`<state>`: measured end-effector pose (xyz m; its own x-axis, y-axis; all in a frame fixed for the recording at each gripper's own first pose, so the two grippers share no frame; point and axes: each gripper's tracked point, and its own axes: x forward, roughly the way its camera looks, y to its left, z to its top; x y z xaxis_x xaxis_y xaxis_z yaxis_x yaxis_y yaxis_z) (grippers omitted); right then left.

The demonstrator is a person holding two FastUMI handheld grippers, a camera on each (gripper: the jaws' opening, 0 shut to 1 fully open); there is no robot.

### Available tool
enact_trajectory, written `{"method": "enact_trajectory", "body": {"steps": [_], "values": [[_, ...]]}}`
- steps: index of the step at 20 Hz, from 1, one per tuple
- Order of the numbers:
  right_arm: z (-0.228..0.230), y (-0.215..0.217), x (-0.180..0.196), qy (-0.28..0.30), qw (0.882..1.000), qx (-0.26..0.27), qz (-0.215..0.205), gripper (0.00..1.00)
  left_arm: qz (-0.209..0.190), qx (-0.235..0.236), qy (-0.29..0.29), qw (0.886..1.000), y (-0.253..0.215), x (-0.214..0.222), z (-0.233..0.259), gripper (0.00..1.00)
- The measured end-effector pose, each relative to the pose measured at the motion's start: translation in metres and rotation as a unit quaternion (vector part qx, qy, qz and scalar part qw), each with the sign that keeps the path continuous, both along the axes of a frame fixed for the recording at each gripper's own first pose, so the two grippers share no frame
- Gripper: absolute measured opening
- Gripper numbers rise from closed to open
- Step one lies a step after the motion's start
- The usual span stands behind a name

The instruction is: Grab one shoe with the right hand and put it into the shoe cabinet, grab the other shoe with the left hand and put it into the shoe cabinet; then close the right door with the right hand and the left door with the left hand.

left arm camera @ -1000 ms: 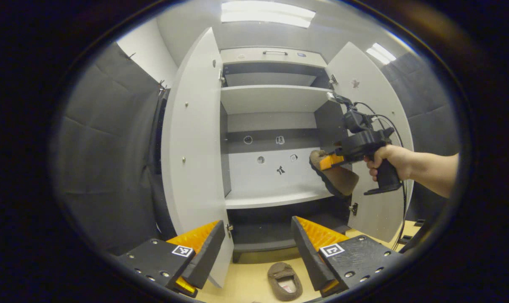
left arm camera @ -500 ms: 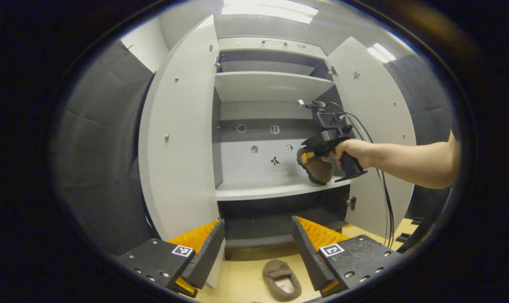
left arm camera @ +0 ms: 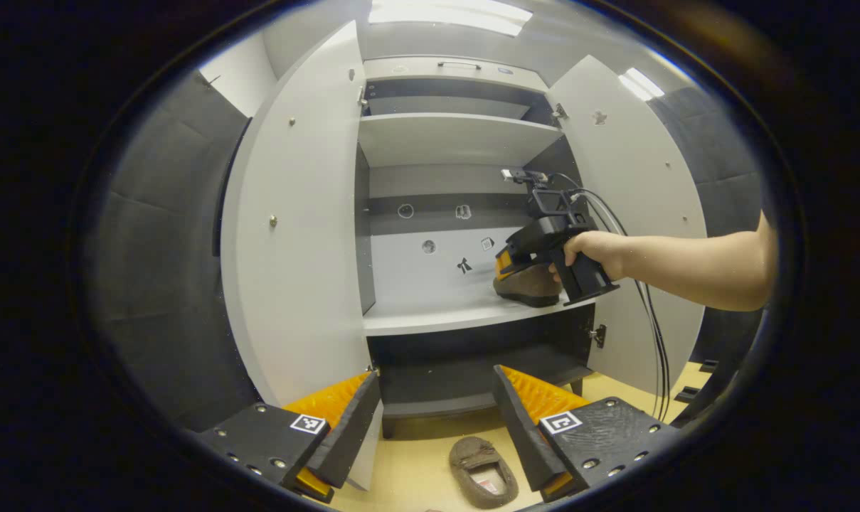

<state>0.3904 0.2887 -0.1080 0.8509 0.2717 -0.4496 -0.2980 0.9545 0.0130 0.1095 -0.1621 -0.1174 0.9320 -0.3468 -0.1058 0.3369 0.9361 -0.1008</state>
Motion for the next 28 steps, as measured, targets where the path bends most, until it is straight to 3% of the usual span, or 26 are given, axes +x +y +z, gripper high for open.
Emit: {"method": "enact_trajectory", "body": {"steps": [1, 3, 4, 5, 9, 10, 15, 17, 20, 21, 23, 24, 28], "values": [[0.011, -0.005, -0.005, -0.018, 1.0, 0.0, -0.004, 0.98, -0.003, 0.003, 0.0, 1.0, -0.002, 0.0, -0.001, 0.93], [0.028, -0.009, -0.02, -0.044, 0.999, 0.009, 0.002, 1.0, -0.007, 0.008, 0.003, 1.0, -0.007, 0.0, -0.006, 0.97], [0.036, -0.013, -0.031, -0.055, 0.998, 0.014, 0.005, 1.0, -0.009, 0.009, 0.005, 1.0, -0.009, 0.0, -0.009, 0.92], [0.044, -0.017, -0.042, -0.067, 0.998, 0.018, 0.008, 1.0, -0.011, 0.012, 0.008, 1.0, -0.011, 0.0, -0.012, 0.97], [0.067, -0.042, -0.089, -0.111, 0.993, 0.027, 0.005, 1.0, -0.019, 0.03, 0.014, 0.999, -0.019, 0.002, -0.025, 0.92], [0.07, -0.051, -0.101, -0.123, 0.992, 0.02, 0.003, 0.97, -0.022, 0.034, 0.017, 0.999, -0.021, 0.002, -0.031, 0.96], [0.077, -0.083, -0.161, -0.171, 0.985, -0.014, 0.002, 1.0, -0.029, 0.058, 0.053, 0.997, -0.027, 0.0, -0.075, 0.96], [0.077, -0.089, -0.182, -0.179, 0.984, -0.011, 0.002, 0.99, -0.034, 0.068, 0.072, 0.995, -0.028, -0.004, -0.098, 0.97], [0.068, -0.088, -0.212, -0.176, 0.984, 0.005, 0.008, 0.98, -0.043, 0.076, 0.102, 0.991, -0.031, -0.011, -0.129, 0.88], [0.066, -0.09, -0.219, -0.182, 0.983, 0.002, 0.007, 0.98, -0.048, 0.079, 0.11, 0.99, -0.034, -0.011, -0.139, 0.93], [0.06, -0.094, -0.235, -0.185, 0.983, 0.0, 0.006, 0.98, -0.059, 0.087, 0.128, 0.986, -0.039, -0.016, -0.16, 0.88], [0.057, -0.094, -0.244, -0.183, 0.983, 0.004, 0.007, 0.97, -0.065, 0.088, 0.137, 0.984, -0.043, -0.019, -0.169, 0.93], [0.043, -0.096, -0.263, -0.168, 0.986, 0.018, 0.006, 0.98, -0.08, 0.092, 0.18, 0.976, -0.053, -0.026, -0.21, 0.93]]}}
